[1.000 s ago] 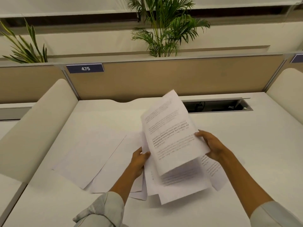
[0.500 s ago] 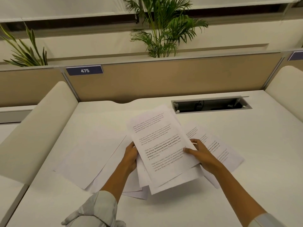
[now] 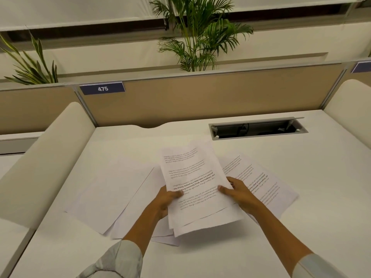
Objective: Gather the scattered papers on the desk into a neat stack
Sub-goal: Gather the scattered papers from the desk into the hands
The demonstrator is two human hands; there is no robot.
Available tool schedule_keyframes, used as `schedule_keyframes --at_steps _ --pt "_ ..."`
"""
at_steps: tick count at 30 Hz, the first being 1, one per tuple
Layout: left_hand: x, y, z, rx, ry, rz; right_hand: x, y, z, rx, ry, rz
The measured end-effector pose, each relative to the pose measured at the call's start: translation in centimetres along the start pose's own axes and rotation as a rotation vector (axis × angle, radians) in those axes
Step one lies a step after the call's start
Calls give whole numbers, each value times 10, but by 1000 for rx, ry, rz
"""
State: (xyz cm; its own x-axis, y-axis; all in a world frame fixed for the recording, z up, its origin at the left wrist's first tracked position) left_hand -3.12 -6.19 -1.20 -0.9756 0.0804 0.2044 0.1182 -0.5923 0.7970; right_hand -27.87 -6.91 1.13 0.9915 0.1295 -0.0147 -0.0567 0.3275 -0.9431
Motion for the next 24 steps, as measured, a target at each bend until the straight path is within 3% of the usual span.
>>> schedule_keyframes --at_steps 4,8,10,14,21,24 --pt "-21 8 -4 16 110 9 -58 -5 -13 22 212 103" --pt "-32 16 -3 39 164 14 -161 -19 -17 75 516 641" --pt "-35 20 -4 51 173 24 -191 -8 -19 237 459 876" --pt "-38 21 -6 43 197 17 -204 12 -15 401 313 1056" --pt "-35 28 -12 59 210 -5 -197 22 -15 374 287 860" --pt "-35 31 -16 60 212 12 -199 14 -11 313 310 637"
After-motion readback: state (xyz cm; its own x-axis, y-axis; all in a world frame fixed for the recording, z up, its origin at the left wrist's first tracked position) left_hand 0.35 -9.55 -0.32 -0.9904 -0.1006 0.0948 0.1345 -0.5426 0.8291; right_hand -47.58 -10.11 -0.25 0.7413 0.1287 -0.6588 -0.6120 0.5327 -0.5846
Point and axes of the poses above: each hand's wrist, its own z-axis away from the middle knuckle, its own x-axis out of the palm, y = z × x, the point moved 9 cm from there along -z, towards the middle knuckle, and after that the axes turned 2 degrees about -z, right-handed, at the moved point
